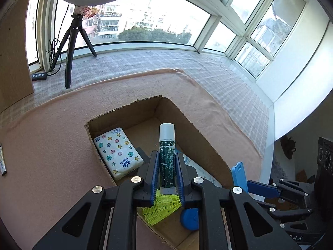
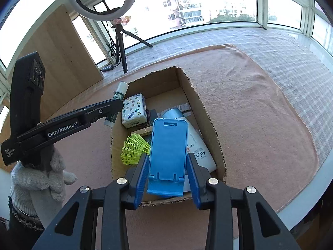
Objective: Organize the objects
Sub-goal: 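Carry the glue stick and phone stand into the box and open both grippers, then withdraw both grippers from the box toward the lighter and lotion tube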
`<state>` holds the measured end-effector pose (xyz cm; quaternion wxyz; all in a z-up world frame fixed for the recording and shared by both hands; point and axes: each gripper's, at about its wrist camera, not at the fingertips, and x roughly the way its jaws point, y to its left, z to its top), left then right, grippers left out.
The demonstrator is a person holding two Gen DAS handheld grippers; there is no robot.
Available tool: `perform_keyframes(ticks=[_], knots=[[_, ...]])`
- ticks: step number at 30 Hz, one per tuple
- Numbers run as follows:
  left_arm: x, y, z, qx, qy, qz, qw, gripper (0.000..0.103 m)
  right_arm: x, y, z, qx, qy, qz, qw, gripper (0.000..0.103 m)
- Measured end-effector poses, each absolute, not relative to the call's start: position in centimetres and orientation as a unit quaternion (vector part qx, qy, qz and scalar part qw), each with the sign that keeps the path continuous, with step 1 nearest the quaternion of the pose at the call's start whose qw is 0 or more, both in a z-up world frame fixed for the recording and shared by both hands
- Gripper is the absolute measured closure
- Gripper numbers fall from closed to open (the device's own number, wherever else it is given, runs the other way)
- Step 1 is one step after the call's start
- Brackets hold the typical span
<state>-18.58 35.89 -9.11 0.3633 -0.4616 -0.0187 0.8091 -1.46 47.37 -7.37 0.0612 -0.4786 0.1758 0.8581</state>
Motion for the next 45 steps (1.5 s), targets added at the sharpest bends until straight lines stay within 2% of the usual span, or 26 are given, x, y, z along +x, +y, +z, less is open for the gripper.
perform_keyframes(ticks=[9,11,12,13,14,16,33,45], knots=[[-19.0,38.7,-8.7,-0.451,-0.007,0.811,0.373,0.085,-1.5,48.1,-7.8,-0.480,0.174,0.858,0.059,0.070],[-19.0,38.9,-8.7,-0.454,-0.003,0.811,0.370,0.055,-1.6,47.9,-7.9,-0.483,0.175,0.857,0.039,0.069],[-18.9,38.8,-8.6,-0.452,-0.003,0.815,0.361,0.026,-1.6,47.7,-8.0,-0.486,0.170,0.857,0.035,0.069],[-18.9,38.6,-8.5,-0.445,-0.005,0.821,0.357,0.021,-1.6,47.4,-8.0,-0.491,0.160,0.856,0.037,0.064],[-18.8,38.4,-8.3,-0.442,-0.006,0.822,0.359,0.021,-1.6,47.2,-8.0,-0.491,0.154,0.857,0.042,0.058],[-18.7,38.2,-8.1,-0.441,-0.005,0.826,0.352,0.021,-1.3,47.0,-7.7,-0.481,0.156,0.862,0.038,0.054],[-17.1,34.3,-7.6,-0.447,-0.008,0.831,0.333,0.021,-0.6,45.8,-7.4,-0.479,0.169,0.861,0.032,0.054],[-15.2,27.5,-7.2,-0.450,-0.023,0.842,0.296,0.021,-1.0,42.4,-7.2,-0.483,0.164,0.860,0.007,0.054]])
